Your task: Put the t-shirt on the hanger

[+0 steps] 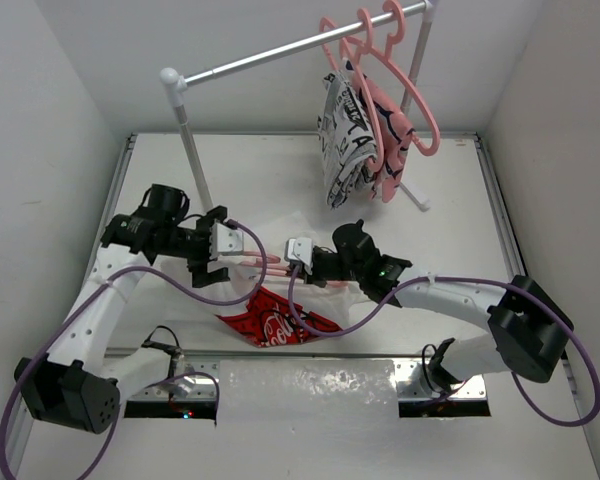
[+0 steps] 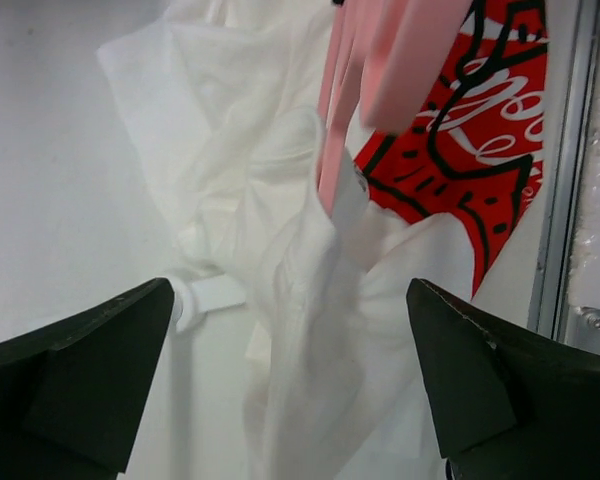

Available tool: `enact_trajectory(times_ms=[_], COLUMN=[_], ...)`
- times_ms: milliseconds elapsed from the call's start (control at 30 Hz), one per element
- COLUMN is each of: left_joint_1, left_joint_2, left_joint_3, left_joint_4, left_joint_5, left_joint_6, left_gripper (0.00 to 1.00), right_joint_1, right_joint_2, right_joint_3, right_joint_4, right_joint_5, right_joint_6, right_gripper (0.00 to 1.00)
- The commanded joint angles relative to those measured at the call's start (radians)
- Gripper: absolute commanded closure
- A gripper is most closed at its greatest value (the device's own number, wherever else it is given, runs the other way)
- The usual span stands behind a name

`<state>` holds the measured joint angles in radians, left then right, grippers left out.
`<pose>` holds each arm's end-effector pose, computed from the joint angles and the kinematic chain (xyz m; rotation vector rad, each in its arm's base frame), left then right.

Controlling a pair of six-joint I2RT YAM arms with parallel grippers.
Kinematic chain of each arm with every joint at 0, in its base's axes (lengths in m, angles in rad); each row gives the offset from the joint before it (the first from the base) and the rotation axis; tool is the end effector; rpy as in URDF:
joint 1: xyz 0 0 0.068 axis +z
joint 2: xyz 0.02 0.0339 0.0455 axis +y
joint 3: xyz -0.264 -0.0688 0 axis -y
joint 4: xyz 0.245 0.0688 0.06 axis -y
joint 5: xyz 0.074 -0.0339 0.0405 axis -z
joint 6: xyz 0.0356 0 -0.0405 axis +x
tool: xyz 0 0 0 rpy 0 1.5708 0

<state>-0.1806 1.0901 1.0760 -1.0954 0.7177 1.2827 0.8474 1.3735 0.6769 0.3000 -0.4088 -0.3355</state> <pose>0.1814 -0.0569 0.3138 1.7228 1.6091 -0.4617 0.1834 0.2290 0.2200 -1.3355 1.4968 0.7332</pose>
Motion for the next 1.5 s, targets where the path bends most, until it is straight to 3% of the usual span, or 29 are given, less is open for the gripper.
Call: enact_trajectory(times_ms=[0, 200, 333, 500, 567, 600, 633, 733, 867, 967, 1000, 1133, 1267, 1467], left_joint_1=[0.032, 0.073, 0.073, 0.073, 0.073, 0.073, 0.073, 0.073, 0.073, 0.073, 0.073, 0.073, 0.073, 0.073], left_joint_2=[-0.041, 0.031, 0.094, 0.108, 0.119, 0.120, 0.117, 0.096, 0.051, -0.015, -0.030, -0.085, -0.130, -0.164], left_joint_3=[0.013, 0.021, -0.005, -0.090, -0.102, -0.102, -0.100, -0.087, -0.070, -0.089, -0.094, -0.111, -0.157, -0.195], left_joint_4=[0.017, -0.052, 0.011, 0.063, 0.063, 0.063, 0.071, 0.075, 0.222, 0.281, 0.311, 0.362, 0.436, 0.476], left_joint_5=[-0.083, -0.107, -0.109, -0.089, -0.067, -0.061, -0.058, -0.035, -0.056, -0.086, -0.093, -0.150, -0.207, -0.224], left_joint_6=[-0.016, 0.076, 0.058, 0.104, 0.099, 0.090, 0.072, 0.004, -0.300, -0.425, -0.456, -0.597, -0.726, -0.782], left_gripper=[0.00, 0.05, 0.27, 0.36, 0.58, 0.91, 1.00, 1.00, 1.00, 1.00, 1.00, 1.00, 1.00, 1.00], right_joint_1=[-0.004, -0.004, -0.004, -0.004, -0.004, -0.004, -0.005, -0.019, -0.028, -0.028, -0.028, -0.028, -0.027, 0.025], right_joint_2=[-0.008, -0.013, -0.019, -0.033, -0.034, -0.036, -0.036, -0.031, 0.008, 0.024, 0.022, -0.026, -0.086, -0.061], right_joint_3=[-0.002, -0.013, -0.016, -0.033, -0.028, -0.022, -0.017, 0.009, 0.099, 0.191, 0.214, 0.188, 0.168, 0.181], right_joint_4=[0.097, 0.116, 0.110, 0.129, 0.126, 0.114, 0.113, 0.119, 0.110, 0.076, 0.083, 0.154, 0.136, 0.044], right_joint_5=[-0.054, -0.062, -0.076, -0.079, -0.076, -0.073, -0.070, -0.055, 0.056, 0.168, 0.195, 0.432, 0.646, 0.670], right_joint_6=[0.020, 0.023, 0.020, 0.024, 0.018, 0.009, 0.006, 0.001, 0.022, 0.107, 0.143, 0.381, 0.538, 0.815], right_gripper=[1.00, 1.00, 1.00, 1.00, 1.00, 1.00, 1.00, 1.00, 0.97, 0.67, 0.50, 0.24, 0.21, 0.27])
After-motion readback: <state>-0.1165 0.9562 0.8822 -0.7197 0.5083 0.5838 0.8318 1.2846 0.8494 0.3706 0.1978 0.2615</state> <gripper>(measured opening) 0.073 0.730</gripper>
